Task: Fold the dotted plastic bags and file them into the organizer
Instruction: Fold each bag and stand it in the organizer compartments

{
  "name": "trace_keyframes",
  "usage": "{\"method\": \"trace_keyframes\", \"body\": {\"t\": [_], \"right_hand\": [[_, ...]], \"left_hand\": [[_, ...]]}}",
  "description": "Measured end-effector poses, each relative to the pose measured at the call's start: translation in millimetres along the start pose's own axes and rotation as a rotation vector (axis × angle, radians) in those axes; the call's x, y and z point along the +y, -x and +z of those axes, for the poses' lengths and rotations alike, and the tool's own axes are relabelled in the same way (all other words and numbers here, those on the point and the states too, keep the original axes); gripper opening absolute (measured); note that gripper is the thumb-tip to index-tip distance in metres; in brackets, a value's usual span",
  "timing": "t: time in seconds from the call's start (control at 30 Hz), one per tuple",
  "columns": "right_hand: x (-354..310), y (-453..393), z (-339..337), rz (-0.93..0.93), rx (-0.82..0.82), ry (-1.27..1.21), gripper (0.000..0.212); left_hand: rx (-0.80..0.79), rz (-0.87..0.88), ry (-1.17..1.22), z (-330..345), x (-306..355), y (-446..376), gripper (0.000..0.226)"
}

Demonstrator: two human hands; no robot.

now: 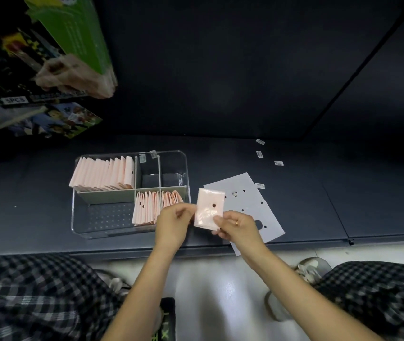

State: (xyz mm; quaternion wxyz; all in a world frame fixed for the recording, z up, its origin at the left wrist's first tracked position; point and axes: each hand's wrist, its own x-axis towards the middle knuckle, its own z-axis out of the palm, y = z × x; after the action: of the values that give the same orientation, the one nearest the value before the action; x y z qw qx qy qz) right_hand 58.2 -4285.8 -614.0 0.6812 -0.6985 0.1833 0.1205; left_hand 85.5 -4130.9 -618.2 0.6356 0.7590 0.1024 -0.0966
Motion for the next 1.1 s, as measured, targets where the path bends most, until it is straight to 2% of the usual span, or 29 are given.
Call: {"method": "trace_keyframes", "body": {"t": [0.07,0.13,0.23,0.3,0.37,0.5,0.67,0.8,0.93,1.03,1.1], "right_hand": [[-3,-6,2,-0.034,0.096,0.024,0.011],[-9,-13,4,-0.067,0.137,0.068,0.012],[-14,-20,8,-0.108,0.138,0.156,0.012],[-17,-25,12,-0.134,0.127,0.248,0.015],[-17,-31,19,-0.165,0.139,0.407,0.014],[-13,-40,42,-0.278,0.162,0.767,0.010],[-8,-49,75,-0.308,0.223,1.139,0.018],[2,-57,93,-0.284,0.191,1.217,0.024],[11,-55,90,-0.342,0.128,1.251,0.031],[18,-45,63,-0.473,0.008,1.190,0.029],[24,-39,27,-0.518,-0.041,1.115,0.031]], "left_hand": [[0.096,0.170,-0.467,-5,-8,-10,0.024],[0.147,0.297,-0.807,-12,-16,-22,0.026],[0.028,0.380,-1.098,-20,-27,-36,0.035],[-0.037,0.414,-1.197,-23,-34,-42,0.042],[-0.034,0.420,-1.197,-28,-39,-43,0.043],[0.081,0.473,-1.125,-40,-46,-42,0.033],[0.111,0.502,-1.051,-47,-47,-42,0.020],[0.186,0.486,-0.938,-43,-44,-41,0.012],[0.151,0.553,-0.964,-39,-45,-41,0.025],[0.095,0.509,-1.025,-40,-51,-44,0.020],[0.059,0.487,-1.074,-39,-56,-46,0.025]]}}
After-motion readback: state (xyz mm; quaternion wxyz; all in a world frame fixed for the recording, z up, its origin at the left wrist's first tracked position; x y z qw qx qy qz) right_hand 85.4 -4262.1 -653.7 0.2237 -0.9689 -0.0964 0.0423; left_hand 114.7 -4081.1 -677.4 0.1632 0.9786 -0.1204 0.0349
